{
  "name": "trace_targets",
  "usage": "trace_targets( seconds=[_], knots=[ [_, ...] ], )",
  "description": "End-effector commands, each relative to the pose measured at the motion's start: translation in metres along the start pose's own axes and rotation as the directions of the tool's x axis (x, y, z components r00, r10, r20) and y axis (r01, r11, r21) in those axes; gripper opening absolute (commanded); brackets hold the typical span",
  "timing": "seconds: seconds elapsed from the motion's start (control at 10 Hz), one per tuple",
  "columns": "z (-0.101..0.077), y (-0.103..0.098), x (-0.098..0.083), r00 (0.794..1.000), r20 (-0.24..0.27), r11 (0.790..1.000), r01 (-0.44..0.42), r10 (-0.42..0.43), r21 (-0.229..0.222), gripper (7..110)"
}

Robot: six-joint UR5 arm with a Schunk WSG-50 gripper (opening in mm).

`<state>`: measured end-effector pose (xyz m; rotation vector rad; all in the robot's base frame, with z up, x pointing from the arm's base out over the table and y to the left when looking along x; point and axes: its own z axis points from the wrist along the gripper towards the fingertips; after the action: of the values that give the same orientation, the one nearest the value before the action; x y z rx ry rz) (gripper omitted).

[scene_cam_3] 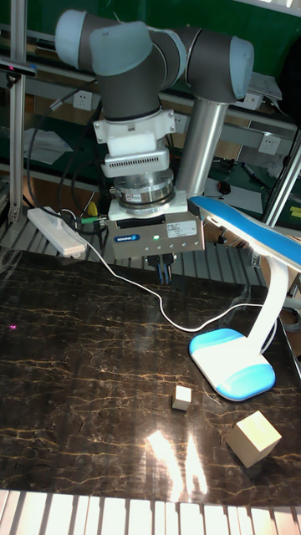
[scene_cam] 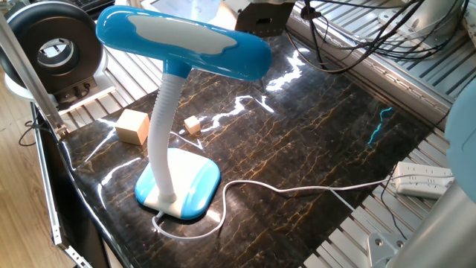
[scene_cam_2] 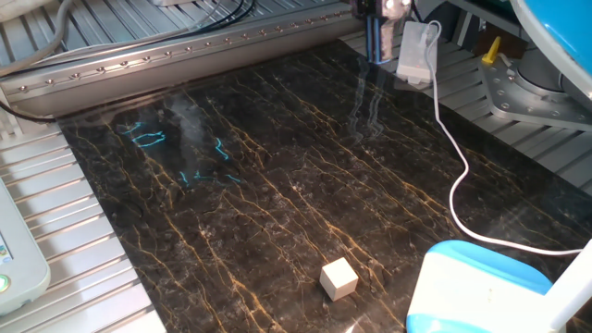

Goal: Turn off the desk lamp by pressing the button

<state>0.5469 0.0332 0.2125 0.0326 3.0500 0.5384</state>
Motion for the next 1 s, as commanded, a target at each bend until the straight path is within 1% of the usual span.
trace_targets(
  seconds=[0.0,0.3,0.5,0.6,0.7,0.8,0.9],
  knots=[
    [0.009,0.0,0.0,1.0,0.001,0.999,0.026,-0.026,0.026,7],
    [0.017,-0.004,0.009,0.999,-0.026,0.998,0.036,-0.035,0.05,7],
    [0.034,-0.004,0.009,0.999,0.004,0.996,0.032,-0.033,0.087,7],
    [0.041,-0.002,0.011,1.0,0.013,0.995,0.026,-0.028,0.095,7],
    [0.044,-0.002,0.012,0.999,0.015,0.995,0.036,-0.037,0.098,7],
    [0.046,0.002,0.013,0.999,0.016,0.996,0.043,-0.044,0.083,7],
    [0.046,0.001,0.014,0.999,0.011,0.996,0.044,-0.045,0.083,7]
  ],
)
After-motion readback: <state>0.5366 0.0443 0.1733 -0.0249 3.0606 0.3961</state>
